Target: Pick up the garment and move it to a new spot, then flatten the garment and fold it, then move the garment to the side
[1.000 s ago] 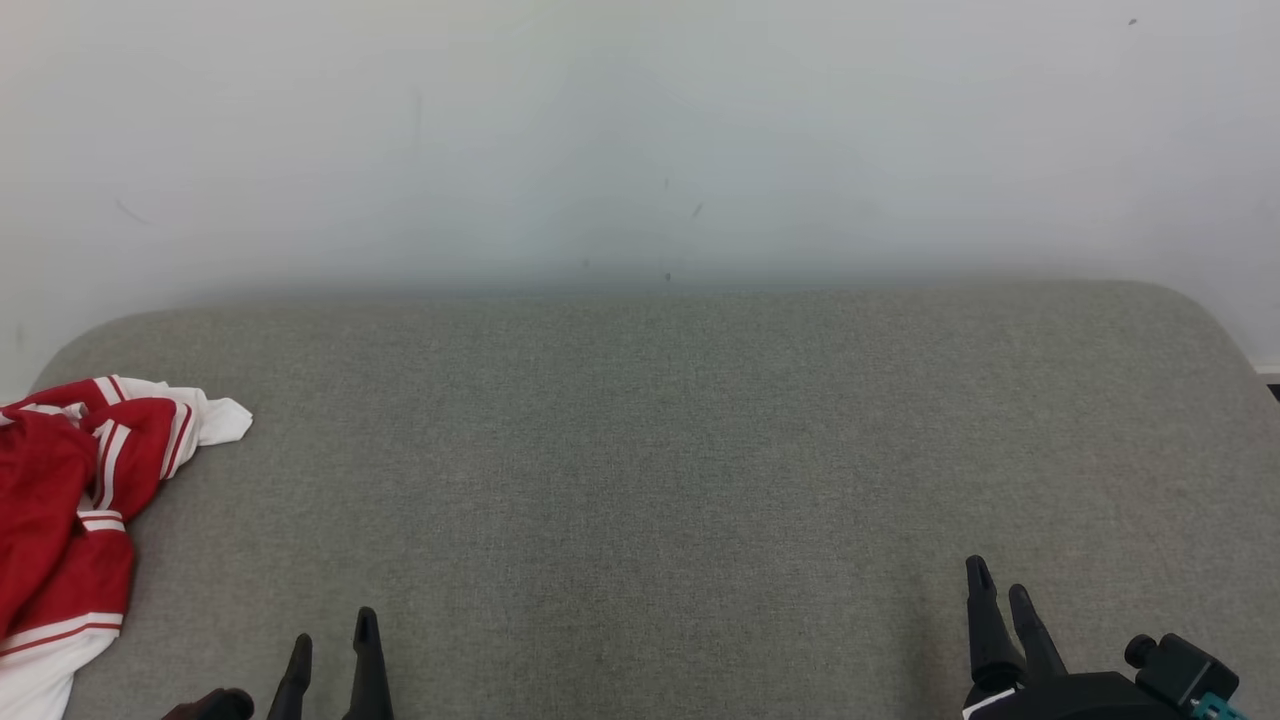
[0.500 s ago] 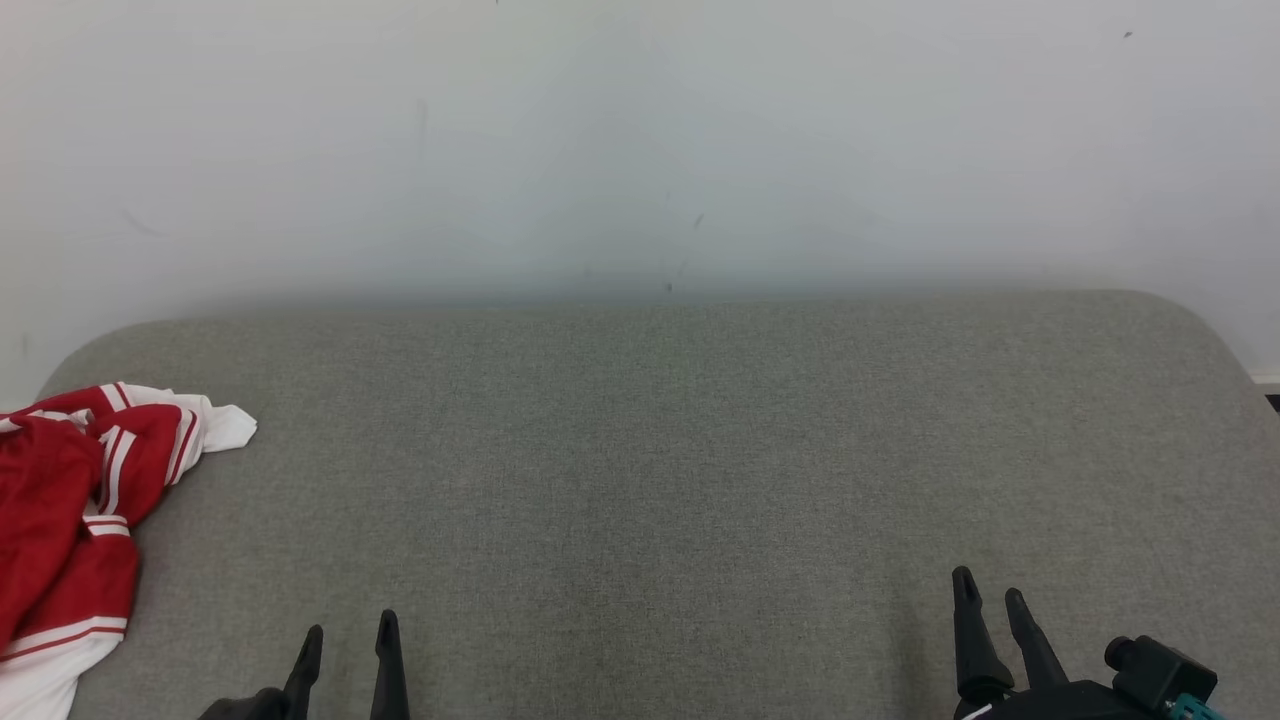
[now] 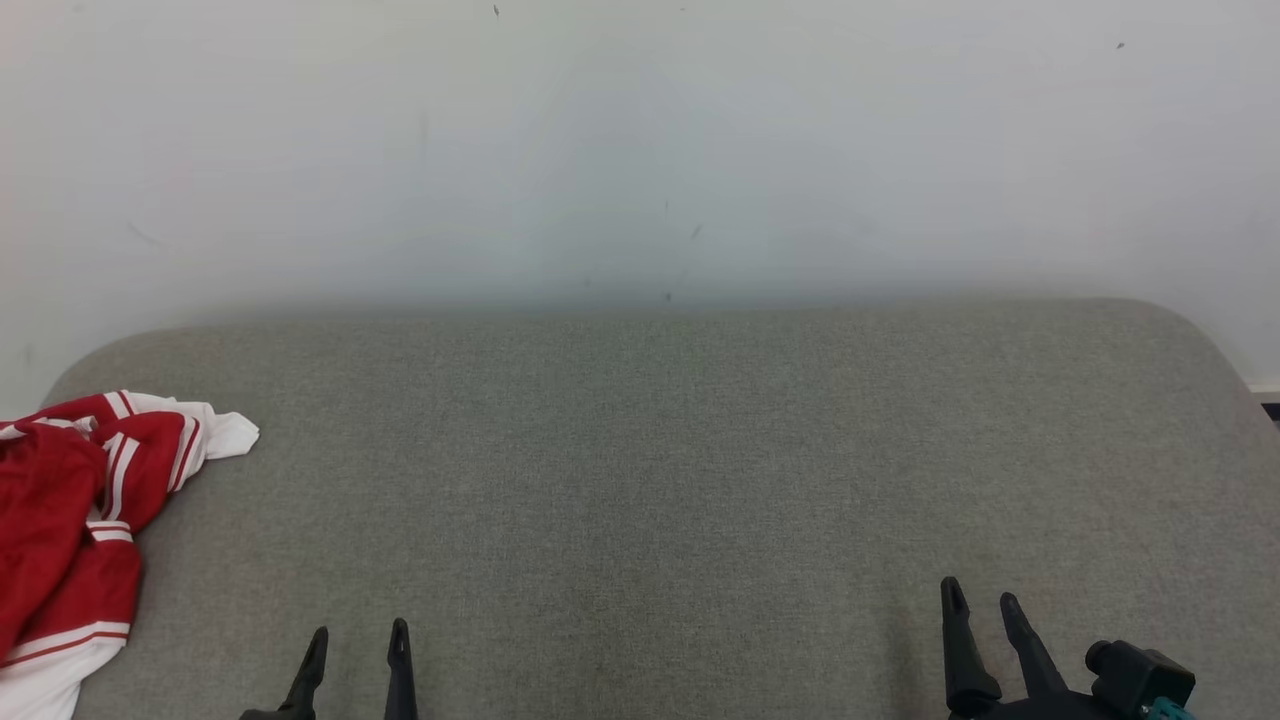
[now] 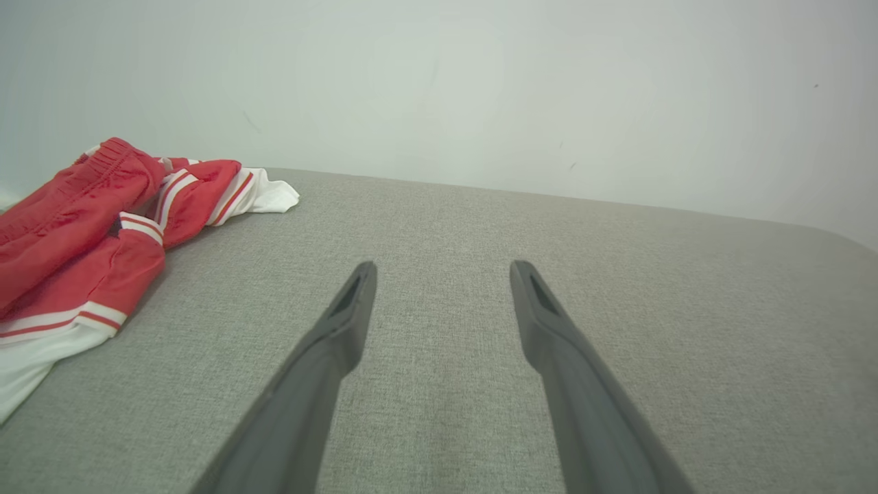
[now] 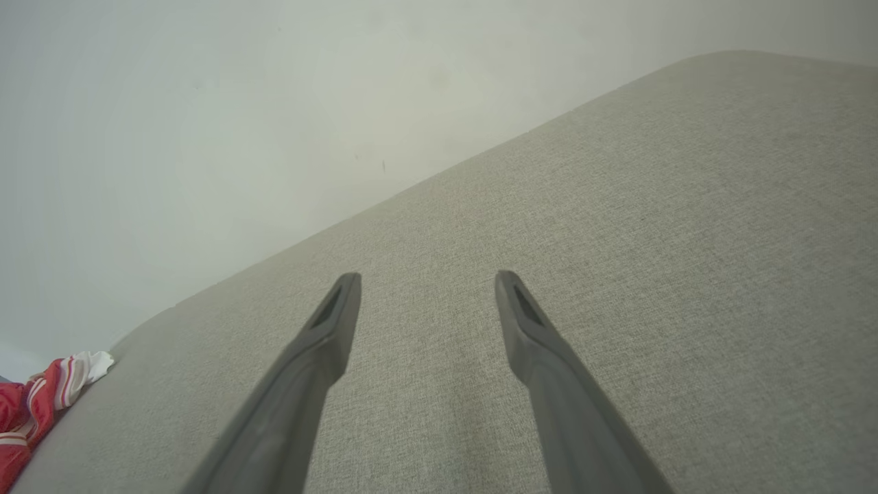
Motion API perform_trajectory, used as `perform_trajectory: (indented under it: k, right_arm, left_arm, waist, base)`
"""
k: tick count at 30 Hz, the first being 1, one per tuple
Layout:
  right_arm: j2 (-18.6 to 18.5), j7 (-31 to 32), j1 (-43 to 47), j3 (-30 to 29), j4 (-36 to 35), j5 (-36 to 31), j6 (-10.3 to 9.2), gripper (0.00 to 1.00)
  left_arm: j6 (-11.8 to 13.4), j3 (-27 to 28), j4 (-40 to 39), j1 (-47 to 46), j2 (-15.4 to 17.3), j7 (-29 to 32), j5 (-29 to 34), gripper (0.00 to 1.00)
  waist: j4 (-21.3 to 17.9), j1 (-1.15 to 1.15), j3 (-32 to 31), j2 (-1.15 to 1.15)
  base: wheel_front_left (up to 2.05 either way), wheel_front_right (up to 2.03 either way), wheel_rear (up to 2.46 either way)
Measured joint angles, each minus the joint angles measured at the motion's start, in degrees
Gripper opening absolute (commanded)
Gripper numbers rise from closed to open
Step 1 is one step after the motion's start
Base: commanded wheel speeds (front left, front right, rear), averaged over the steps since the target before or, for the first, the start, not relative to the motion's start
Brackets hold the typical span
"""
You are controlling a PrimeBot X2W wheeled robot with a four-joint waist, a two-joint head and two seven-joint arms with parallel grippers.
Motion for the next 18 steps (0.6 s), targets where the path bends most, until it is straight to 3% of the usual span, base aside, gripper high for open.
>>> perform_trajectory:
  k: [10,18]
  right_arm:
    - [-0.02,-1.2,0.02,1.26,0.94,-3.88,0.09,1.0]
    - [-0.03,-2.13,0.05,3.2,1.67,-4.69,0.14,1.0]
  left_arm:
    - [-0.12,0.27,0.3,0.85,-0.62,-1.18,2.25,1.0]
    - [-2.07,2.24,1.85,1.2,-2.18,-2.09,2.05,1.0]
  waist:
    - [0.08,0.0,-0.62,0.0]
    - [-0.02,0.0,-1.02,0.0]
  base:
    - [0.0,0.0,0.0]
    - [0.0,0.0,0.0]
